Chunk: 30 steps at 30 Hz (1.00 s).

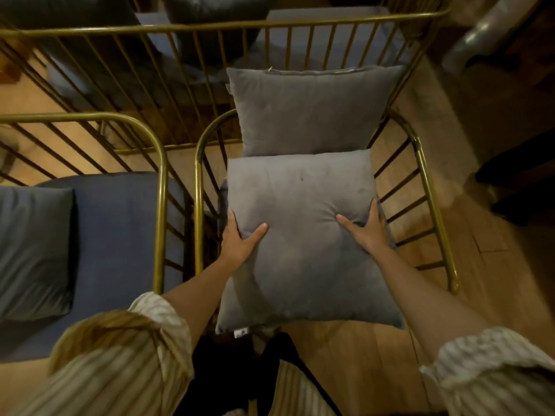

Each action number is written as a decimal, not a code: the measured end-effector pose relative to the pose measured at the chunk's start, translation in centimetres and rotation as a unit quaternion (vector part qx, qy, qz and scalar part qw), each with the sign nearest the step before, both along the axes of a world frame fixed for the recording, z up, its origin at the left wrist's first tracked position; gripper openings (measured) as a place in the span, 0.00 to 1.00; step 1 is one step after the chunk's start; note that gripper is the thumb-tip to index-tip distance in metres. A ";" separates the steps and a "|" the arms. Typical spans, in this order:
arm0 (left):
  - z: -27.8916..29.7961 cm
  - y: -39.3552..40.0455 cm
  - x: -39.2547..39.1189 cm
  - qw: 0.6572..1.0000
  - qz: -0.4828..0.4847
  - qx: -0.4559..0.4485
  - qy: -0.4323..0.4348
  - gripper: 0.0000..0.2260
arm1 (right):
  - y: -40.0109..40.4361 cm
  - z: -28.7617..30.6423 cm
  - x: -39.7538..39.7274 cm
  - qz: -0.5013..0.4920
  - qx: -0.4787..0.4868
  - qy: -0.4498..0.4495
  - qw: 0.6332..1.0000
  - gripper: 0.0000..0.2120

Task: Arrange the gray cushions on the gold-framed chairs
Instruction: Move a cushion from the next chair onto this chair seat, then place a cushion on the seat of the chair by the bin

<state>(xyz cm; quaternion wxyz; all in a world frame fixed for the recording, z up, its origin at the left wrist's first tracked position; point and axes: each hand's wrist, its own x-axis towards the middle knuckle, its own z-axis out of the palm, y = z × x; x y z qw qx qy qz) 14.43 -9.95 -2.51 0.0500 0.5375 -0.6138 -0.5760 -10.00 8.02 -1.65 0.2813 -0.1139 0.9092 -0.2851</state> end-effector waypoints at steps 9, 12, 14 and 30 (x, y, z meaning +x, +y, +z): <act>3.0 -6.1 12.1 0.993 0.045 -0.107 0.029 0.39 | -10.3 3.8 10.8 0.197 -0.075 0.205 0.956 0.47; 4.1 -10.9 20.4 0.990 0.070 -0.118 -0.011 0.42 | -17.1 4.5 17.0 0.250 -0.125 0.150 0.948 0.45; 4.8 -14.0 25.6 0.985 0.091 -0.140 -0.035 0.43 | -21.3 4.4 21.2 0.274 -0.154 0.115 0.942 0.43; 6.5 -35.7 60.9 0.933 0.086 -0.243 -0.251 0.32 | -41.9 -3.1 55.7 0.265 -0.107 -0.226 0.931 0.44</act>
